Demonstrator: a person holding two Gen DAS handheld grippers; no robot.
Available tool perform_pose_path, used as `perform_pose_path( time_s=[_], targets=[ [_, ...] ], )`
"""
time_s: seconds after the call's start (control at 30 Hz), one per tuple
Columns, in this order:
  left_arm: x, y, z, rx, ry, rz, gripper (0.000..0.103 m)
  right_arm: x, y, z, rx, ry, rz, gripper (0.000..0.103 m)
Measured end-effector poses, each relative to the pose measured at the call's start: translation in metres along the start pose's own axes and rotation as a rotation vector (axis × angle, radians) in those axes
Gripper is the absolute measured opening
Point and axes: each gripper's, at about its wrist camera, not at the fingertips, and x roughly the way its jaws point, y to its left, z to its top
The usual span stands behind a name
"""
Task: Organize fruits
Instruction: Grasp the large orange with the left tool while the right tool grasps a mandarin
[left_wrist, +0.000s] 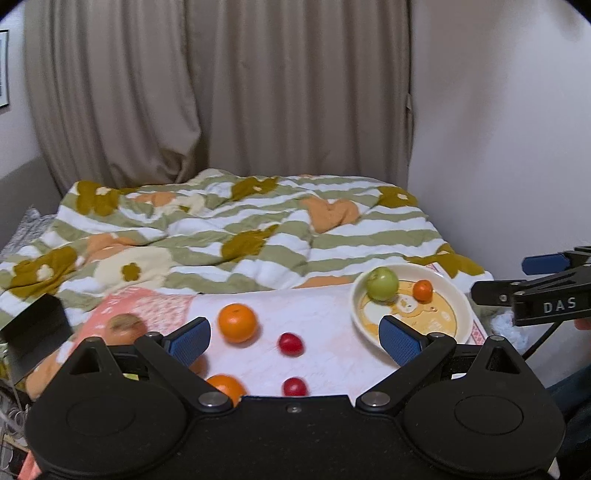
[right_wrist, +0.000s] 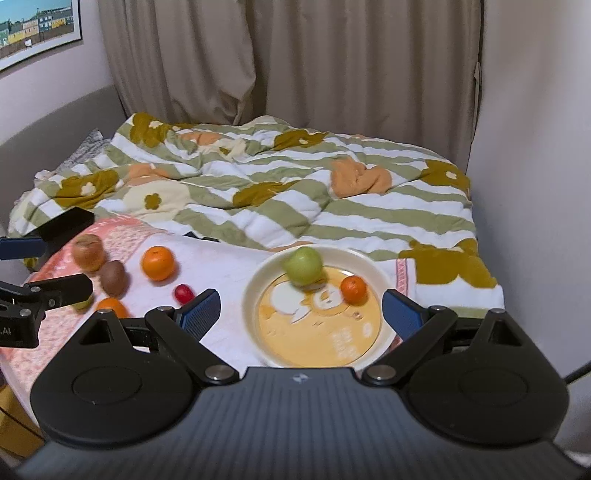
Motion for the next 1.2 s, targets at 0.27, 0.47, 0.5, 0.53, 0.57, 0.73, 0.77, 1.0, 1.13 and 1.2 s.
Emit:
perform_pose_path(
  time_s=[0.27, 0.47, 0.5, 0.53, 0.57, 0.73, 0.77, 1.0, 1.13, 1.2],
  targets=[
    [-0.023, 0.042, -0.022, -0.012, -0.013, 0.003, 0.1, -0.026, 0.043, -0.027, 0.039, 0.011, -0.048, 0.103],
    [-0.018, 0.072, -0.041, 0.039, -0.013, -0.036, 0.1, -0.027, 0.081, -0.042, 0.086, 0.009, -0.121, 0.103],
    [-0.014, 0.078, -0.044, 0.046, -0.013, -0.049, 0.1, -0.026, 0.086, -0.045, 0.104, 0.009, -0.13, 0.103],
    [-0.012, 0.083, -0.047, 0.053, -0.013, -0.06, 0.1, -0.025, 0.092, -0.048, 0.127, 0.01, -0.139, 0.103],
    [-0.008, 0.087, -0.05, 0.062, -0.013, -0.07, 0.1, -0.022, 0.096, -0.051, 0.146, 0.011, -0.147, 0.103],
    [0.018, 0.107, -0.063, 0.106, 0.006, -0.118, 0.1, -0.007, 0.12, -0.069, 0.219, 0.024, -0.215, 0.103],
    [0.022, 0.11, -0.065, 0.108, 0.011, -0.134, 0.1, -0.003, 0.123, -0.073, 0.235, 0.027, -0.228, 0.103],
    [0.063, 0.125, -0.076, 0.118, 0.068, -0.229, 0.1, 0.026, 0.139, -0.1, 0.315, 0.051, -0.313, 0.103],
    [0.083, 0.119, -0.079, 0.13, 0.091, -0.24, 0.099, 0.043, 0.143, -0.11, 0.328, 0.067, -0.332, 0.103],
    [0.092, 0.116, -0.081, 0.128, 0.107, -0.248, 0.099, 0.051, 0.143, -0.113, 0.331, 0.077, -0.334, 0.103]
  ],
)
